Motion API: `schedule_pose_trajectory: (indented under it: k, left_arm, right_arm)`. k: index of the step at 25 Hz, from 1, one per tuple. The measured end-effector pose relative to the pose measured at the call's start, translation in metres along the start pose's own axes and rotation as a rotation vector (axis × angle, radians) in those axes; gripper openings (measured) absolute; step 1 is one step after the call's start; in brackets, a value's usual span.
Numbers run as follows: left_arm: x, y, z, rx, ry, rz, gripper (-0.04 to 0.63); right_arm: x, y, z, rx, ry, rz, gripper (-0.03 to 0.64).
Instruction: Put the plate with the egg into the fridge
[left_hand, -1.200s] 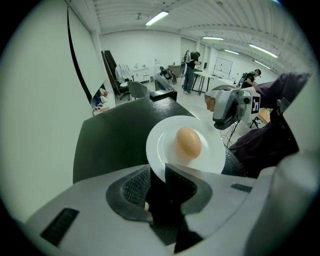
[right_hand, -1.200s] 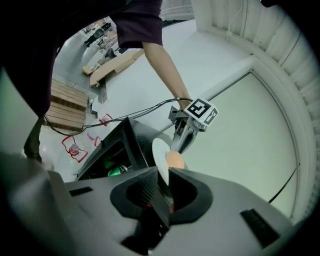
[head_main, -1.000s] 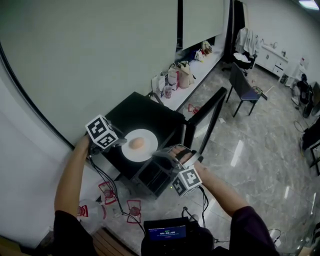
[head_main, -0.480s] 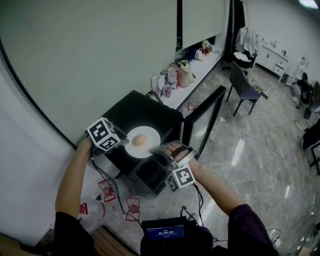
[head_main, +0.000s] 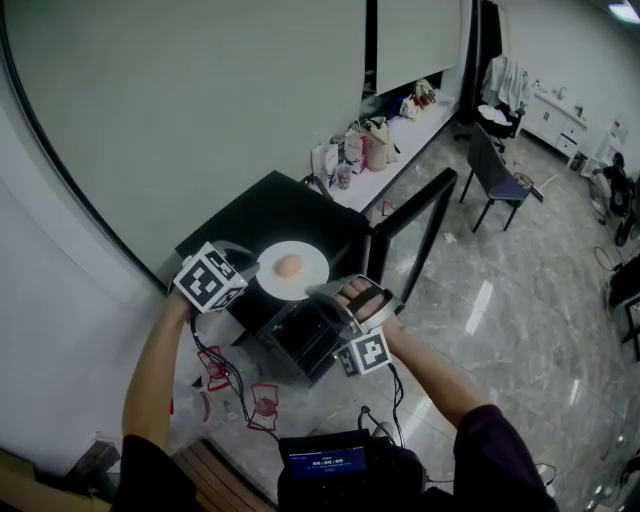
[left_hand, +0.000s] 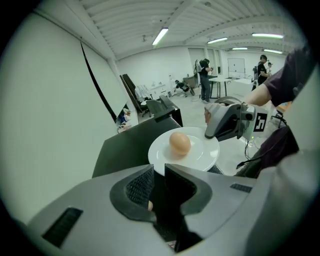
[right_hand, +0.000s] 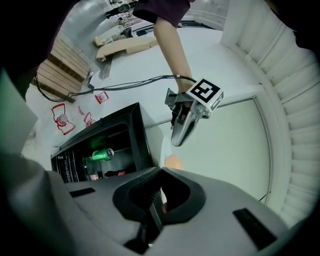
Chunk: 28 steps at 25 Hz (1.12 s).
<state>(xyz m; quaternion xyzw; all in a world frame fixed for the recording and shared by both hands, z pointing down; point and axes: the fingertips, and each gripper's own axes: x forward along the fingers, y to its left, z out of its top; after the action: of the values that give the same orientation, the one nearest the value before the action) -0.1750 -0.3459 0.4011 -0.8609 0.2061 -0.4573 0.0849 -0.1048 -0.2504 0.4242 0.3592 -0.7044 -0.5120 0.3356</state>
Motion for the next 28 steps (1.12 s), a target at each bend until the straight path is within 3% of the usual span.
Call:
schedule_pose_trajectory:
  k: [4, 9, 21, 28]
  left_arm:
    - [-0.016, -0.011, -0.007, -0.067, -0.005, 0.082, 0.052]
    - [-0.044, -0.052, 0.025, -0.21, -0.141, 0.142, 0.052]
    - [-0.062, -0.161, 0.118, -0.428, -0.388, 0.321, 0.052]
    - [-0.04, -0.211, 0.128, -0.504, -0.416, 0.355, 0.031]
  right_arm:
    - [-0.012, 0.003, 0.003, -0.055, -0.011, -0.016, 0.012]
    - [-0.047, 0.004, 0.002, -0.077, -0.048, -0.039, 0.012]
    - [-0.161, 0.012, -0.048, -0.113, -0.075, -0.046, 0.012]
    - [-0.209, 0.03, -0.07, -0.114, -0.106, -0.003, 0.012]
